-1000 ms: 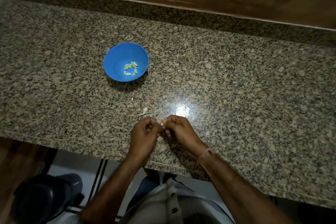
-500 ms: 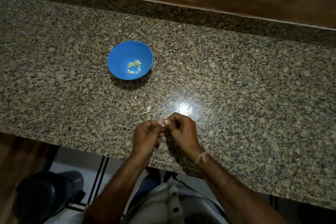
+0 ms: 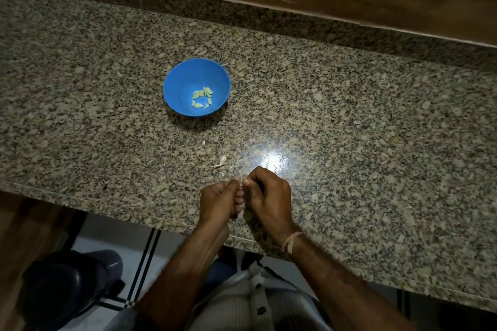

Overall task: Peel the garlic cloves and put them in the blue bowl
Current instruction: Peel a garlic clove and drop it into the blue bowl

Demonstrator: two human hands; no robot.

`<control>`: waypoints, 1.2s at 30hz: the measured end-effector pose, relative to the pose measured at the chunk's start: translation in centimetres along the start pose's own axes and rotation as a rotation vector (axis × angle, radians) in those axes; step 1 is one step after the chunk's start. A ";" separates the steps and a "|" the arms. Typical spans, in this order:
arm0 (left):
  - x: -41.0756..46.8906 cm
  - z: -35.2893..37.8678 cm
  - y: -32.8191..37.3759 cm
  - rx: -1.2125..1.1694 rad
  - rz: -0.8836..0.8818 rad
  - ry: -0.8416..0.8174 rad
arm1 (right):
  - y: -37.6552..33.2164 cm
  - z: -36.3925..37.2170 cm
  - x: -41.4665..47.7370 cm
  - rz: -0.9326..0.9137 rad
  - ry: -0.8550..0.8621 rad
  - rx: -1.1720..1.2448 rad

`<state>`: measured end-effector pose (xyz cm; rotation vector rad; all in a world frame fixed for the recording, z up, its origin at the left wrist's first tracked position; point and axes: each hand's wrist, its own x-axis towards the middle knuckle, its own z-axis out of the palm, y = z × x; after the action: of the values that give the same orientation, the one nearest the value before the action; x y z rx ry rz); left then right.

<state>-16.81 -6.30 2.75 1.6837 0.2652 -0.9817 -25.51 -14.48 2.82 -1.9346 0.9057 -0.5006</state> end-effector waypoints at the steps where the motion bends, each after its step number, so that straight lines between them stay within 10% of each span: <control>1: 0.1 0.0 0.0 -0.044 -0.032 0.009 | 0.1 -0.1 0.0 -0.022 0.005 -0.012; 11: 0.7 -0.8 -1.0 -0.004 0.103 0.078 | 2.0 0.1 0.3 -0.063 -0.050 -0.212; 16: 0.6 -0.6 -1.2 0.147 0.239 0.061 | 0.6 0.2 0.5 0.313 -0.129 0.321; 23: 1.2 -0.3 -1.1 0.069 0.098 0.067 | 0.8 -0.3 0.8 0.345 -0.100 0.311; 36: 0.1 -1.2 -0.6 0.433 0.573 0.122 | 1.0 -1.1 1.0 0.327 -0.116 0.352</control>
<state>-16.57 -5.09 2.24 2.0502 -0.3661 -0.5233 -25.99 -16.21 2.48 -1.4494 0.9642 -0.3241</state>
